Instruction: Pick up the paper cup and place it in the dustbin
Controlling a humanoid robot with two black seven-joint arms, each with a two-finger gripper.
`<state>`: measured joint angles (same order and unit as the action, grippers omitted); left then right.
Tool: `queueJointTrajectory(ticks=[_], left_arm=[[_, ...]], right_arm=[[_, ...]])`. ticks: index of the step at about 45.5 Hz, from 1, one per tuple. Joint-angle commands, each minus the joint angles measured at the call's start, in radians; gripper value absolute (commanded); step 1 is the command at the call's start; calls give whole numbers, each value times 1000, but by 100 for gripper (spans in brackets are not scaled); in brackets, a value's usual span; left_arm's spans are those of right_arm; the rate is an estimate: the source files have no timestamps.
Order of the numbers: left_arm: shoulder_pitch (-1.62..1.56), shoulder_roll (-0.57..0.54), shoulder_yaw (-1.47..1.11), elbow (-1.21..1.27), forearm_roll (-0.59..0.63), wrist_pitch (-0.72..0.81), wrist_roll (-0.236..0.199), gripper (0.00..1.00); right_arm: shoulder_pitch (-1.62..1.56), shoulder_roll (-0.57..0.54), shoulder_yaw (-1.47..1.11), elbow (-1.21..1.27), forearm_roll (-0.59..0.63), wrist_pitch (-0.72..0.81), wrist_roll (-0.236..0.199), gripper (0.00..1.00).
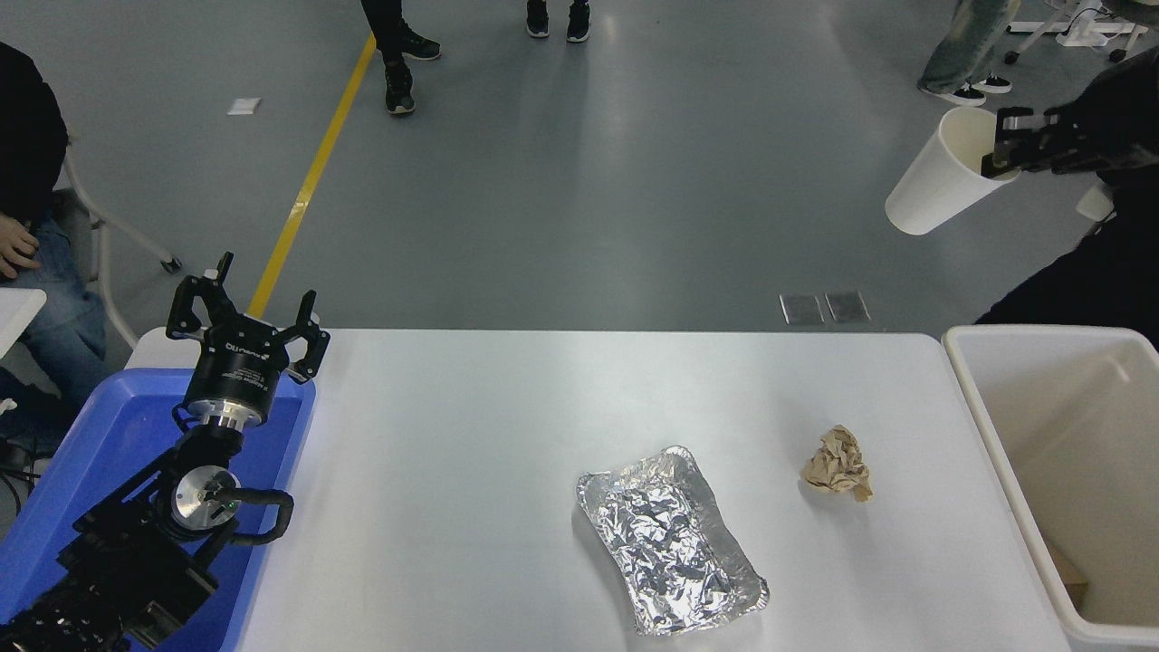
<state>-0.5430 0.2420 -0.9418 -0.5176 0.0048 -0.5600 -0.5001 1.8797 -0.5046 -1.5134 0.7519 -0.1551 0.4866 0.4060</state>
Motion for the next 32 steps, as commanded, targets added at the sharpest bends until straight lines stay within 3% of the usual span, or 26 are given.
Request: queueJointTrajectory(ticks=[1, 8, 20, 32], left_arm=[[0, 0, 0, 1, 0, 0, 0, 98], [0, 0, 0, 1, 0, 0, 0, 98], [0, 0, 0, 1, 0, 0, 0, 98], [0, 0, 0, -1, 0, 0, 0, 98]], right_arm=[[-375, -72, -10, -350, 143, -63, -4, 0], [-589, -94, 19, -456, 239, -141, -19, 0], [-818, -124, 174, -505, 287, -328, -160, 0], [-1037, -112, 420, -603, 287, -390, -266, 0]])
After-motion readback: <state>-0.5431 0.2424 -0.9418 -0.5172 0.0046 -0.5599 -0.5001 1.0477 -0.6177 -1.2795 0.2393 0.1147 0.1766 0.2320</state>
